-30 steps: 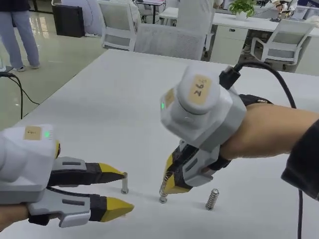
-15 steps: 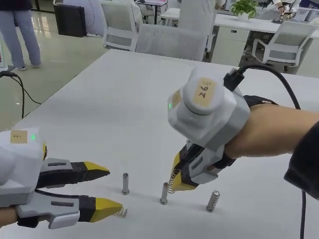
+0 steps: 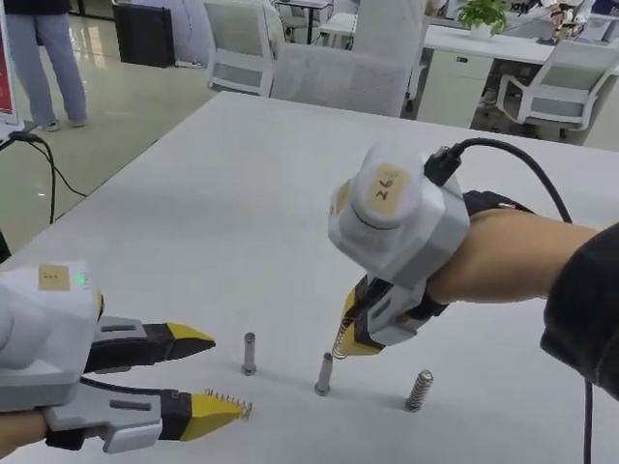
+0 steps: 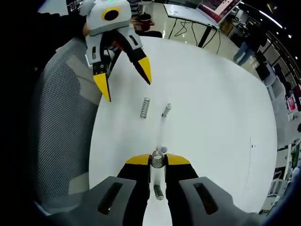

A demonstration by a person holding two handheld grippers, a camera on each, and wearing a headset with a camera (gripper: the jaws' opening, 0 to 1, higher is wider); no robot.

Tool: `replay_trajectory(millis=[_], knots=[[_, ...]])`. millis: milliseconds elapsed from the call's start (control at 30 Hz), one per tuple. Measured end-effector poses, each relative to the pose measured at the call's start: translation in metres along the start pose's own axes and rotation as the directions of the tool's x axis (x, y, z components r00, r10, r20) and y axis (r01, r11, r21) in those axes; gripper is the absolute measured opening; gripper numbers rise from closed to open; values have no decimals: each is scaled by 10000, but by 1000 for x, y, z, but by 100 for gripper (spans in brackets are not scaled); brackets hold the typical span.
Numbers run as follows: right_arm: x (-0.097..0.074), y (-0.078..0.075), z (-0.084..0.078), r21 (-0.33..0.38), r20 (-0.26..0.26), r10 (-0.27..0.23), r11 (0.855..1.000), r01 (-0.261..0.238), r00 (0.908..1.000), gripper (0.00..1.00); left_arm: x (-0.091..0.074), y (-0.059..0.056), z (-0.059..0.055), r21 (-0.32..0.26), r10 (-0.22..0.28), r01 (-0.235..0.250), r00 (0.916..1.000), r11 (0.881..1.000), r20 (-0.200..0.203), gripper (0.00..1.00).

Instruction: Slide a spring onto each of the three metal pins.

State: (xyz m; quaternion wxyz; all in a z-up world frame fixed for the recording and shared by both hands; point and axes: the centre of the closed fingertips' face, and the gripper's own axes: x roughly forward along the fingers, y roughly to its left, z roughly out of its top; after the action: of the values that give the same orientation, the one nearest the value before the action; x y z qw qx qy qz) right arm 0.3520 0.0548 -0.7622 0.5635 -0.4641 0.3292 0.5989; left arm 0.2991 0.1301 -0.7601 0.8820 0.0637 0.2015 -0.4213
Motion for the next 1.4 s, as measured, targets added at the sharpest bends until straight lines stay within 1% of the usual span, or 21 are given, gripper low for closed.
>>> replay_trajectory(millis=[33,133,300,400,900,1200,1400], knots=[[3,-3,0,-1,-25,-87,10000,87,10000,8,0,0,0,-29,6,-6,10000,10000,16,40],[8,-6,0,58,-23,-106,9999,106,9999,8,-1,2,0,-90,53,-53,10000,9999,53,40],[17,-11,-4,98,-167,-213,9997,214,9996,8,-1,1,-1,-70,26,-25,10000,10000,9,40],[20,-10,-4,203,-151,-99,9997,102,9998,8,-1,1,-1,-105,11,-10,10000,9999,52,40],[33,-12,-6,374,-219,34,9993,-26,9998,8,0,1,-3,-108,-24,23,10000,9999,-16,40],[44,-10,-10,452,-375,145,9989,-128,9992,8,0,1,-4,-100,-43,43,10000,9999,-62,40],[52,-10,-13,602,-386,180,9981,-156,9991,8,0,1,-5,-84,-61,61,9999,9999,-95,40]])
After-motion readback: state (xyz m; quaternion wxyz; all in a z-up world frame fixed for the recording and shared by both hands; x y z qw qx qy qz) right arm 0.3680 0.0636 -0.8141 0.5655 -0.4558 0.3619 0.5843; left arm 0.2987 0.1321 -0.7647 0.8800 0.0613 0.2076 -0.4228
